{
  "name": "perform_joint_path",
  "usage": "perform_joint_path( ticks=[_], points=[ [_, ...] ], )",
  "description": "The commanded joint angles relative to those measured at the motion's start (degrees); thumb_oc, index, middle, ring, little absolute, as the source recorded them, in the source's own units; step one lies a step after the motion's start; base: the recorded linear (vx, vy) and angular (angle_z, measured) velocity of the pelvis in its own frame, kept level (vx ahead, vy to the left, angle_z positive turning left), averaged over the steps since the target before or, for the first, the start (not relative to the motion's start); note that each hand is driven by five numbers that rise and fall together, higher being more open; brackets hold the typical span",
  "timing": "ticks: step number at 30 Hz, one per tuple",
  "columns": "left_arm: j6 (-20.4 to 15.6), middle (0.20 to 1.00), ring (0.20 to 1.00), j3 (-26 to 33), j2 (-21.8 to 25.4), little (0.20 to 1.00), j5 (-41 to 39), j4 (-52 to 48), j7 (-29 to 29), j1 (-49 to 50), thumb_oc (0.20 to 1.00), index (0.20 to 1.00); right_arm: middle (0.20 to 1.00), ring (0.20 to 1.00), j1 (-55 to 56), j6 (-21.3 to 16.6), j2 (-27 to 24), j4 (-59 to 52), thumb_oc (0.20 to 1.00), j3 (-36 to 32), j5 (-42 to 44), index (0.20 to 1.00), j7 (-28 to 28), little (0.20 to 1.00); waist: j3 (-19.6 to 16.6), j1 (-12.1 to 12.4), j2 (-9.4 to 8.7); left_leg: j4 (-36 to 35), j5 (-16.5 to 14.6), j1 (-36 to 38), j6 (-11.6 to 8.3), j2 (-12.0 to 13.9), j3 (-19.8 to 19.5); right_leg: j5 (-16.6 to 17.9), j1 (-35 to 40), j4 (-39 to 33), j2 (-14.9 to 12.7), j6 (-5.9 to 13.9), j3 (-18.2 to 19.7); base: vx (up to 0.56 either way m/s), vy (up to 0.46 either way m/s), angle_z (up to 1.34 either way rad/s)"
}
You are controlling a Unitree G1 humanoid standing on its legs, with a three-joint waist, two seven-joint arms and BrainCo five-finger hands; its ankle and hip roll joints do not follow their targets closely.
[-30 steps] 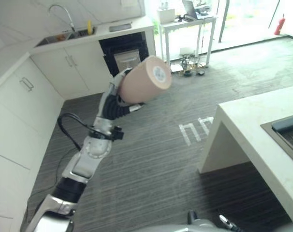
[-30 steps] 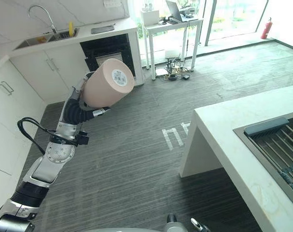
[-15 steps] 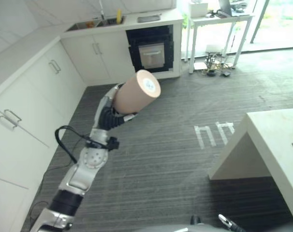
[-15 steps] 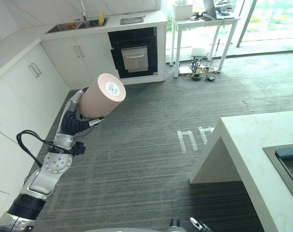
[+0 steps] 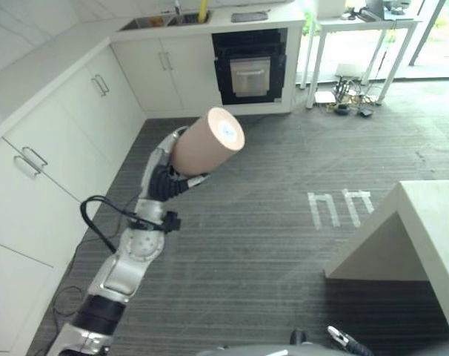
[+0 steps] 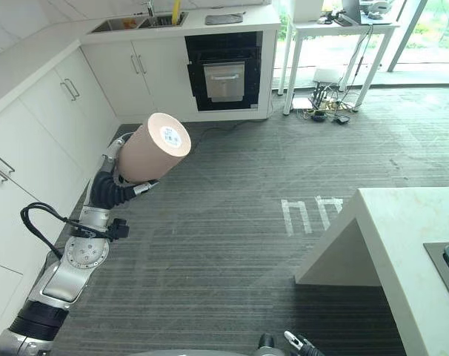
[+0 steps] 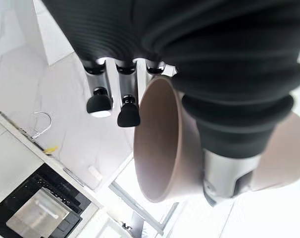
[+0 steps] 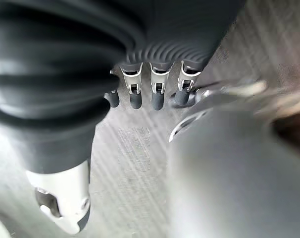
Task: Place the dishes in the dishwasher.
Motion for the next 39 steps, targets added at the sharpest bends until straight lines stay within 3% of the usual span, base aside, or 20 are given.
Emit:
perform_joint_path(
  ticks=[1, 6, 7, 8, 10, 11, 13, 14, 15, 17, 19, 22, 26, 28, 30, 31, 32, 33, 38, 39],
  points=[
    [-0.58, 0.200, 0.200, 1.73, 1.48, 0.200, 1.12, -1.29, 1.29, -5.99, 0.200, 0.200, 1.000, 1.000, -2.91, -1.36, 0.08, -0.27, 1.000, 0.85, 0.48, 1.000, 0.85, 1.000, -1.90, -0.39, -2.47, 0.83, -1.33, -2.66, -4.13, 3.58, 0.85, -9.09, 2.55, 3.98, -1.79, 3.70, 0.90, 0.13, -0.083, 0.01],
    [1.43, 0.200, 0.200, 1.63, 1.61, 0.200, 1.74, -1.47, 1.79, -5.19, 0.200, 0.200, 1.000, 1.000, -3.37, 0.40, 0.22, -0.03, 1.000, 1.95, -5.67, 1.000, 0.48, 1.000, -1.74, -0.31, -3.50, 8.29, -3.62, -4.55, -3.56, 3.47, 1.62, -10.22, 1.92, 6.01, -0.71, 2.47, 1.49, 0.08, -0.137, 0.06],
    [1.81, 0.200, 0.200, 1.53, 1.94, 0.200, 1.75, -1.08, 2.75, -5.06, 0.200, 0.200, 1.000, 1.000, -4.15, 0.85, -0.31, 0.18, 1.000, 3.17, -6.39, 1.000, 0.51, 1.000, -0.80, 0.09, -4.85, 21.41, -3.63, -9.72, -3.15, 3.71, 1.82, -10.58, 1.48, 7.53, -0.98, 1.11, 1.78, 0.04, -0.164, 0.04],
    [1.63, 0.200, 0.200, 1.84, 2.09, 0.200, 1.40, -1.02, 2.80, -4.91, 0.200, 0.200, 1.000, 1.000, -4.25, 0.63, -0.78, 0.36, 1.000, 3.52, -6.65, 1.000, 0.45, 1.000, 0.03, 0.58, -5.29, 28.91, -2.89, -13.99, -2.94, 3.38, -0.15, -10.65, 1.38, 8.15, -0.70, 0.31, 2.36, 0.06, -0.184, 0.02],
    [0.67, 0.200, 0.200, 2.84, 2.73, 0.200, 0.17, -0.25, 2.58, -4.36, 0.200, 0.200, 1.000, 1.000, -4.42, -0.08, -1.77, 1.96, 1.000, 3.88, -6.17, 1.000, 1.17, 1.000, 1.62, 1.78, -5.15, 35.65, 0.08, -20.89, -2.97, 2.27, -3.27, -10.71, 1.62, 8.84, 0.87, -0.78, 4.19, 0.15, -0.061, 0.02],
    [0.30, 0.200, 0.200, 3.17, 2.84, 0.200, -0.17, 0.06, 2.13, -4.35, 0.200, 0.200, 1.000, 1.000, -4.44, -0.03, -1.93, 2.36, 1.000, 3.88, -5.47, 1.000, 1.26, 1.000, 2.04, 2.02, -4.86, 34.77, 1.00, -21.55, -3.13, 2.48, -3.47, -10.94, 1.98, 8.80, 1.46, -0.85, 4.48, 0.27, 0.052, -0.10],
    [-0.30, 0.200, 0.200, 4.10, 2.93, 0.200, -0.05, 0.28, 0.63, -3.94, 0.200, 0.200, 1.000, 1.000, -4.62, 0.60, -1.86, 3.12, 1.000, 3.47, -4.66, 1.000, 0.92, 1.000, 2.58, 2.45, -3.59, 23.35, 3.20, -20.18, -3.64, 3.95, -2.13, -12.30, 3.30, 8.77, 2.82, -0.35, 4.70, 0.47, 0.253, -0.22],
    [-0.41, 0.200, 0.200, 4.33, 2.14, 0.200, 0.85, -0.07, -0.03, -3.65, 0.200, 0.200, 1.000, 1.000, -4.06, 0.46, -1.62, 2.99, 1.000, 3.09, -5.82, 1.000, -0.49, 1.000, 3.10, 2.77, -2.09, 9.30, 9.73, -19.40, -5.43, 7.66, -1.16, -13.62, 5.38, 8.75, 3.26, 0.14, 4.76, 0.68, 0.508, -0.21],
    [-1.26, 0.200, 0.200, 4.61, 1.77, 0.200, 1.26, 0.60, 0.26, -3.71, 0.200, 0.200, 1.000, 1.000, -3.41, -0.36, -1.83, 3.43, 1.000, 2.64, -5.69, 1.000, -1.09, 1.000, 3.49, 2.59, -1.94, 5.52, 11.41, -19.08, -6.11, 9.36, 0.28, -14.23, 6.26, 9.38, 2.03, 0.79, 3.98, 0.66, 0.548, -0.40],
    [-2.42, 0.200, 0.200, 4.90, 1.71, 0.200, 1.55, 1.46, 0.37, -3.73, 0.200, 0.200, 1.000, 1.000, -3.32, -0.35, -1.95, 3.51, 1.000, 1.59, -4.89, 1.000, -1.58, 1.000, 2.91, 2.44, -1.72, 4.50, 10.59, -18.35, -6.10, 9.78, 2.16, -15.37, 6.82, 10.58, 0.51, 1.74, 2.87, 0.36, 0.355, -0.27],
    [-2.15, 0.200, 0.200, 5.20, 1.84, 0.200, 1.95, 0.80, -1.06, -3.12, 0.200, 0.200, 1.000, 1.000, -3.11, 0.79, -1.46, 3.07, 1.000, -0.24, -3.30, 1.000, -2.99, 1.000, 1.87, 3.68, -2.07, 6.99, 6.98, -19.01, -4.34, 6.61, -0.45, -18.42, 8.86, 13.41, -1.04, 2.50, 3.91, 0.47, 0.382, -0.17],
    [-3.22, 0.200, 0.200, 4.45, 1.83, 0.200, 2.66, 0.64, -2.66, -4.09, 0.200, 0.200, 1.000, 1.000, -2.24, 1.19, 0.31, 1.46, 1.000, -1.34, -3.20, 1.000, -4.98, 1.000, 0.51, 4.13, -2.48, 7.53, 4.75, -18.39, -1.93, 3.36, -0.68, -19.66, 9.64, 18.14, -2.47, 3.43, 3.82, 0.37, 0.334, -0.04],
    [-3.45, 0.200, 0.200, 2.19, 2.26, 0.200, 3.57, 0.94, -3.36, -6.79, 0.200, 0.200, 1.000, 1.000, -0.19, 0.78, 2.39, -2.46, 1.000, -2.23, -0.58, 1.000, -8.13, 1.000, -0.53, 3.71, -3.67, 6.72, 1.95, -16.55, 2.61, -2.26, -1.94, -11.61, 6.89, 31.68, -4.66, 6.83, 5.07, 0.24, 0.268, 0.13],
    [-2.93, 0.200, 0.200, 1.02, 3.40, 0.200, 3.68, 1.59, -2.78, -7.82, 0.200, 0.200, 1.000, 1.000, 1.50, 0.22, 3.53, -4.73, 1.000, -2.16, -0.51, 1.000, -8.31, 1.000, -0.47, 2.97, -2.92, 4.95, 0.37, -13.36, 4.77, -4.15, -2.67, -5.45, 0.72, 44.94, -6.08, 7.87, 5.17, 0.25, 0.274, 0.42],
    [-2.39, 0.200, 0.200, 0.48, 3.76, 0.200, 3.39, 2.07, -2.19, -8.07, 0.200, 0.200, 1.000, 1.000, 1.59, -0.30, 3.65, -4.74, 1.000, -1.55, -0.64, 1.000, -7.68, 1.000, -0.41, 2.59, -2.49, 3.77, -0.12, -11.42, 5.30, -4.74, -2.36, -5.25, -3.71, 48.40, -5.40, 7.52, 5.53, 0.25, 0.164, 0.32],
    [-2.39, 0.200, 0.200, -0.03, 4.25, 0.200, 3.04, 2.45, -1.88, -8.23, 0.200, 0.200, 1.000, 1.000, 1.15, -0.91, 3.53, -4.36, 1.000, -0.94, 0.05, 1.000, -7.20, 1.000, 0.09, 1.47, -2.46, 3.30, -0.71, -9.75, 5.47, -5.44, -2.35, -7.31, -7.21, 45.92, -0.90, 7.19, 5.21, 0.24, 0.054, 0.07],
    [-2.40, 0.200, 0.200, -0.07, 4.30, 0.200, 3.04, 2.49, -1.93, -8.33, 0.200, 0.200, 1.000, 1.000, 1.01, -0.95, 3.45, -4.37, 1.000, -0.80, 0.26, 1.000, -7.19, 1.000, 0.31, 1.12, -2.42, 3.18, -0.84, -9.12, 5.39, -5.50, -2.40, -7.83, -8.33, 44.78, 0.00, 6.99, 4.88, 0.37, -0.010, -0.14],
    [-2.14, 0.200, 0.200, -0.13, 4.32, 0.200, 3.29, 2.62, -2.53, -8.96, 0.200, 0.200, 1.000, 1.000, 0.41, -0.72, 2.77, -4.46, 1.000, -0.42, 1.65, 1.000, -6.87, 1.000, 1.34, 0.00, -2.44, 2.59, -1.48, -6.69, 4.72, -5.47, -2.62, -8.83, -11.61, 37.43, 0.75, 6.10, 2.86, 0.30, -0.056, -0.02],
    [-1.88, 0.200, 0.200, 0.45, 4.75, 0.200, 2.05, 2.16, -4.20, -8.99, 0.200, 0.200, 1.000, 1.000, -0.88, -0.15, 1.94, -3.10, 1.000, -1.17, 4.46, 1.000, -5.78, 1.000, 3.25, -2.77, -4.02, 2.72, -7.00, -1.12, 4.58, -7.23, -4.94, -1.20, -15.74, 15.87, -2.85, 7.61, 3.72, 0.44, -0.163, 0.36],
    [-2.99, 0.200, 0.200, 0.50, 5.18, 0.200, 1.21, 2.13, -5.42, -8.04, 0.200, 0.200, 1.000, 1.000, -0.51, 0.17, 2.63, -2.15, 1.000, -2.86, 4.50, 1.000, -5.77, 1.000, 3.10, -3.48, -4.42, 3.28, -10.53, 1.65, 5.33, -8.04, -7.08, 2.57, -16.83, 11.69, -4.92, 8.93, 5.52, 0.84, -0.364, 0.82]
  ],
)
